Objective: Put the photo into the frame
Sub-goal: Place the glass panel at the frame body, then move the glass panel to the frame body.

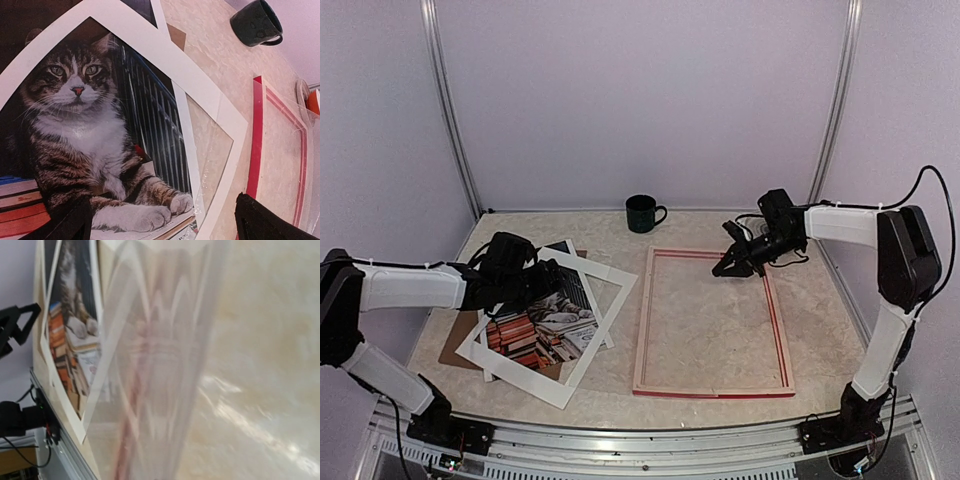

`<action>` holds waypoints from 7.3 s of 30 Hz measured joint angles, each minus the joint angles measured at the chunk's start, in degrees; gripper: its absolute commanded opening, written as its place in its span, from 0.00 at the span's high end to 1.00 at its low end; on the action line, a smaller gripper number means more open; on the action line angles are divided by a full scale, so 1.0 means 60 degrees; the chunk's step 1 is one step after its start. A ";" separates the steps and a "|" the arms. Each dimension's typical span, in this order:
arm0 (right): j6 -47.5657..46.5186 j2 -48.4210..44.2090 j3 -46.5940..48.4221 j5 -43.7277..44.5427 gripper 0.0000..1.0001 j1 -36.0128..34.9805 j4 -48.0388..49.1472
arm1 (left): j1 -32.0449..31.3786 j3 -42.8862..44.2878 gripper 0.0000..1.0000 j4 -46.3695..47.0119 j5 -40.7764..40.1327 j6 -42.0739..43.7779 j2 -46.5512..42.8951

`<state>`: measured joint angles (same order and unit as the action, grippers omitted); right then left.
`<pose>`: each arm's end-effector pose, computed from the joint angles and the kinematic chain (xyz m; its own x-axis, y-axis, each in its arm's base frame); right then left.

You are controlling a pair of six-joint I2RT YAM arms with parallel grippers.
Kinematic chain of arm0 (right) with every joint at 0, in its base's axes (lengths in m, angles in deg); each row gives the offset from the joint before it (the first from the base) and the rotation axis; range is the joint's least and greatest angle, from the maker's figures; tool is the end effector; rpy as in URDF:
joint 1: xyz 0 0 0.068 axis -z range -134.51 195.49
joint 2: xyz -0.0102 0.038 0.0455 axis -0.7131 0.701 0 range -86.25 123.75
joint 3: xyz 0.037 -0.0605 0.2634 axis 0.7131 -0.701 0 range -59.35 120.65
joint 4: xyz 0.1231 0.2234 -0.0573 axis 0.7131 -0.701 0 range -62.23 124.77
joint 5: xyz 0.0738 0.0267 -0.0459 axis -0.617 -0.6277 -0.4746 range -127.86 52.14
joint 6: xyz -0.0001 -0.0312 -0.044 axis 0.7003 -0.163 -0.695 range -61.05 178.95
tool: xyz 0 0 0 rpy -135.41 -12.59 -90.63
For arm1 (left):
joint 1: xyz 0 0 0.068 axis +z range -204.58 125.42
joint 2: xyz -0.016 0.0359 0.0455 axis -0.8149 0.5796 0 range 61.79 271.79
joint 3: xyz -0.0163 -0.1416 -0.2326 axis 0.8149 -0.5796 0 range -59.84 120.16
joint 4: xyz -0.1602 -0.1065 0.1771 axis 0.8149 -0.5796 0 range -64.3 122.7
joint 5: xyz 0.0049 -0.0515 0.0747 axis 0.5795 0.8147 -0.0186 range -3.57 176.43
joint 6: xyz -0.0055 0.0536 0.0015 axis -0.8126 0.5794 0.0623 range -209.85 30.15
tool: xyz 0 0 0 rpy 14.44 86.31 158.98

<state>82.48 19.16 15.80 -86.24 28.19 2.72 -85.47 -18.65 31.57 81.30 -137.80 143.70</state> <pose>0.3523 0.1377 0.2099 -0.9864 -0.0296 -0.1619 -0.1478 0.5918 0.7925 0.2499 -0.1458 0.1876 -0.7207 -0.4306 -0.5433 -0.1208 0.8497 -0.5132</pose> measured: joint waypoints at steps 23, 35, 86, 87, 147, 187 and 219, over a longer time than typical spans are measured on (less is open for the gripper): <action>-0.1483 0.0732 0.0597 0.0597 0.96 0.0816 -0.1402 | -0.0776 0.0430 0.03 0.0481 -0.0474 -0.0109 0.1366; -0.1027 0.0739 0.0029 0.0415 0.79 0.0820 -0.0583 | -0.1625 0.1359 0.05 0.0976 -0.0284 -0.0182 0.3089; 0.3195 -0.1177 -0.5595 0.0266 0.45 0.0627 0.5129 | -0.2109 0.1555 0.14 0.1428 0.0317 -0.0361 0.3435; 0.3326 -0.1209 -0.5705 0.0291 0.45 0.0561 0.5293 | -0.2109 0.1555 0.15 0.1450 0.0313 -0.0364 0.3435; 0.4579 -0.1089 -0.5442 -0.0066 0.95 -0.0404 0.7220 | -0.2157 0.1534 0.23 0.1891 0.1002 -0.0361 0.3472; 0.0754 -0.1923 -0.4947 0.0302 0.92 0.1596 0.3351 | -0.2171 0.1268 0.23 0.2182 0.1049 -0.0361 0.3472; -0.0350 -0.1443 -0.4641 0.0503 0.87 0.2120 0.2506 | -0.2171 0.1264 0.22 0.2251 0.1082 -0.0361 0.3472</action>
<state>80.38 10.50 -12.04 -83.22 40.91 17.76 -98.50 -11.07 45.08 87.79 -139.96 164.53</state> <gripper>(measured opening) 0.123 0.775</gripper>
